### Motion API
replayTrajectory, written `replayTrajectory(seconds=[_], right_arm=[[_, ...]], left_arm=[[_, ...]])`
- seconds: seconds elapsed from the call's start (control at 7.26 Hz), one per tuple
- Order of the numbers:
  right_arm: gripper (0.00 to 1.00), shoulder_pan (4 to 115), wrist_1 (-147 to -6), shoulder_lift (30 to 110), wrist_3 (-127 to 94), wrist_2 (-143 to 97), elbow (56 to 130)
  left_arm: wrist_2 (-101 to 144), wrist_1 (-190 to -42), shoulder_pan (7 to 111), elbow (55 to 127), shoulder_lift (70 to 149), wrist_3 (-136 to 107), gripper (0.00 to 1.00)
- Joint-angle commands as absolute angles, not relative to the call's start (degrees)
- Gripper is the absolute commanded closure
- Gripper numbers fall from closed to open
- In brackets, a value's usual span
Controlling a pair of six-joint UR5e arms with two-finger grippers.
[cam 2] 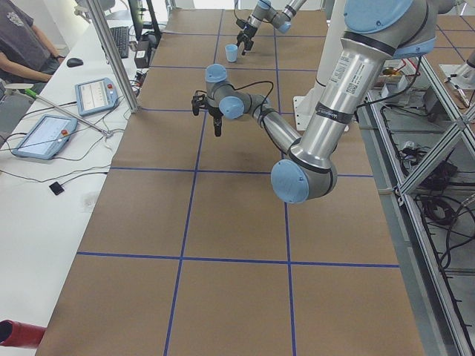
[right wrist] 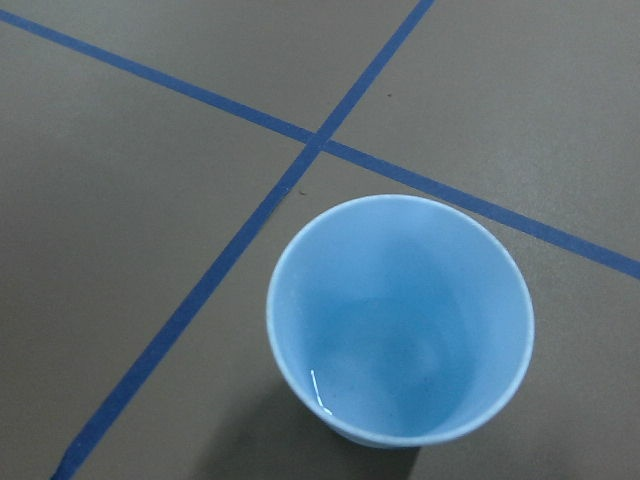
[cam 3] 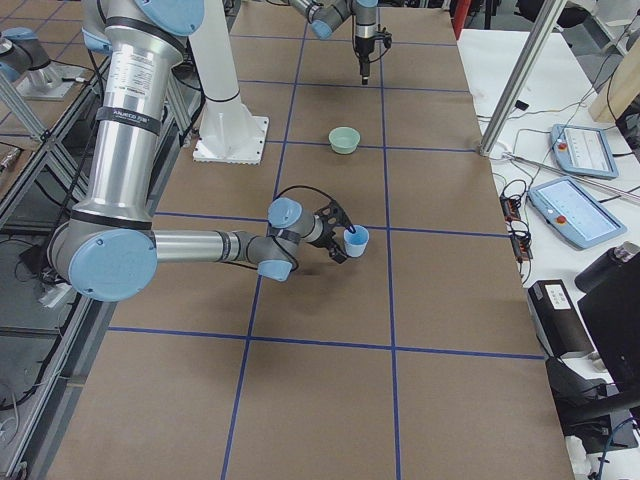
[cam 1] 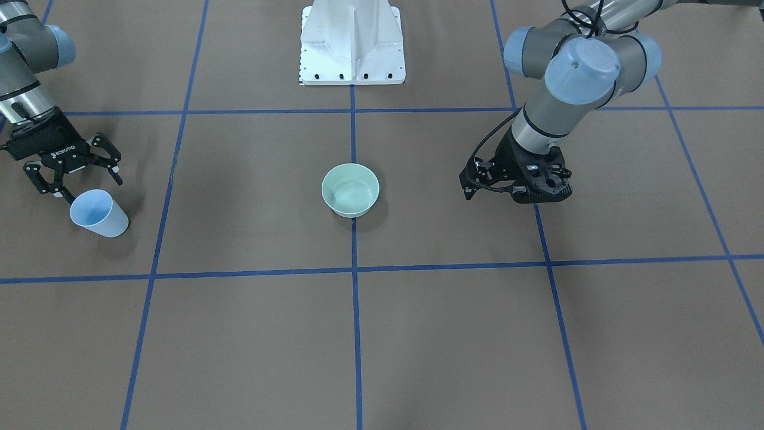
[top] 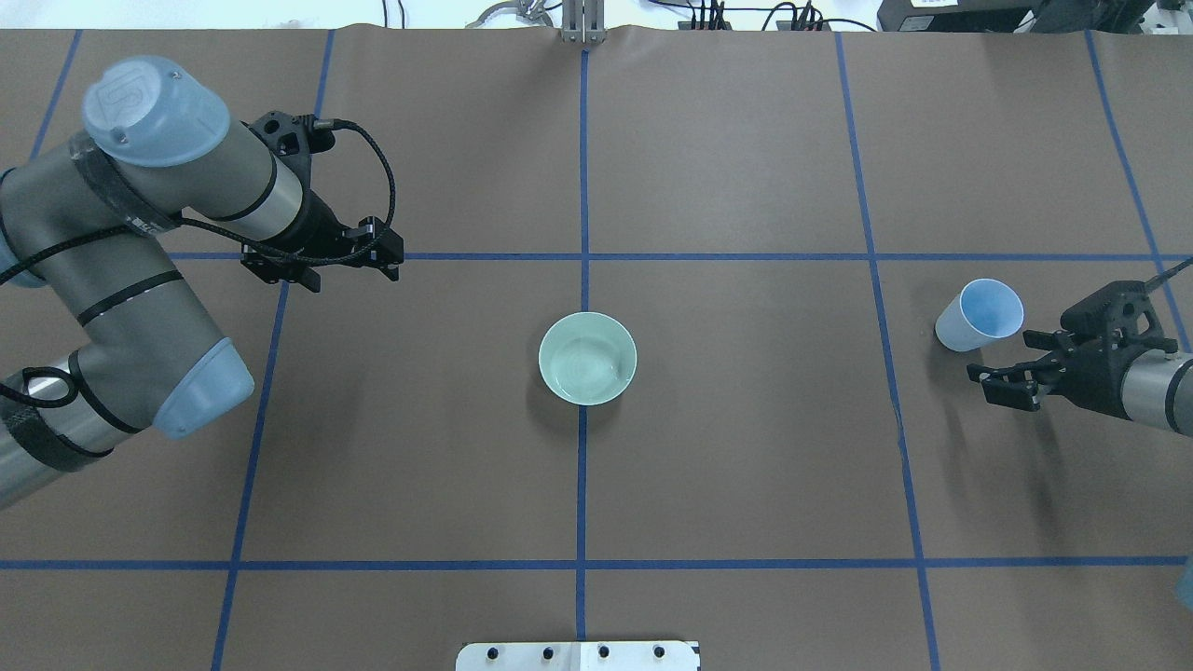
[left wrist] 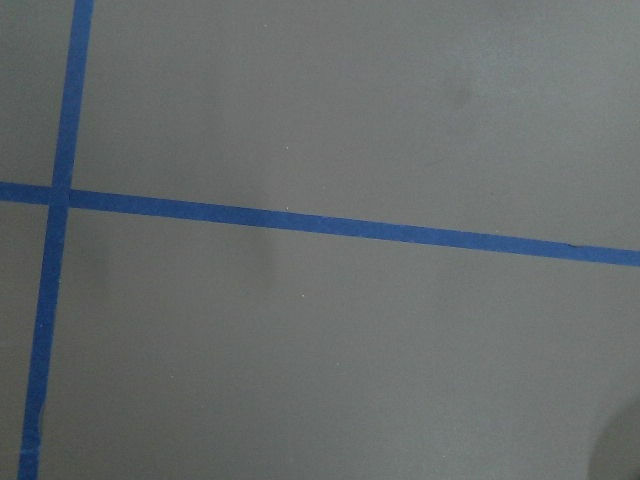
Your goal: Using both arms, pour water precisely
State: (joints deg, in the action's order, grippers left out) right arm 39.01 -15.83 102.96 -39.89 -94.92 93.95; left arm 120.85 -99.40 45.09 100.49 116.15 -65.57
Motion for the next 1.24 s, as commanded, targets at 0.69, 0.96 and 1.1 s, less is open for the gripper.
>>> replayTrajectory(seconds=[0.69, 0.96, 1.1], right_arm=[[0.03, 39.11, -12.66, 98.79, -40.52, -90.53, 90.35], [0.31, 39.29, -12.57, 99.14, -40.43, -90.53, 90.44], [0.53, 39.29, -11.79, 99.23, -40.43, -90.44, 90.44]], left_arm=[[120.85, -99.32, 45.18, 101.86, 116.19, -65.65, 0.01], [120.85, -99.32, 45.26, 102.22, 116.10, -65.65, 0.01], [120.85, -99.32, 45.26, 102.22, 116.10, -65.65, 0.01]])
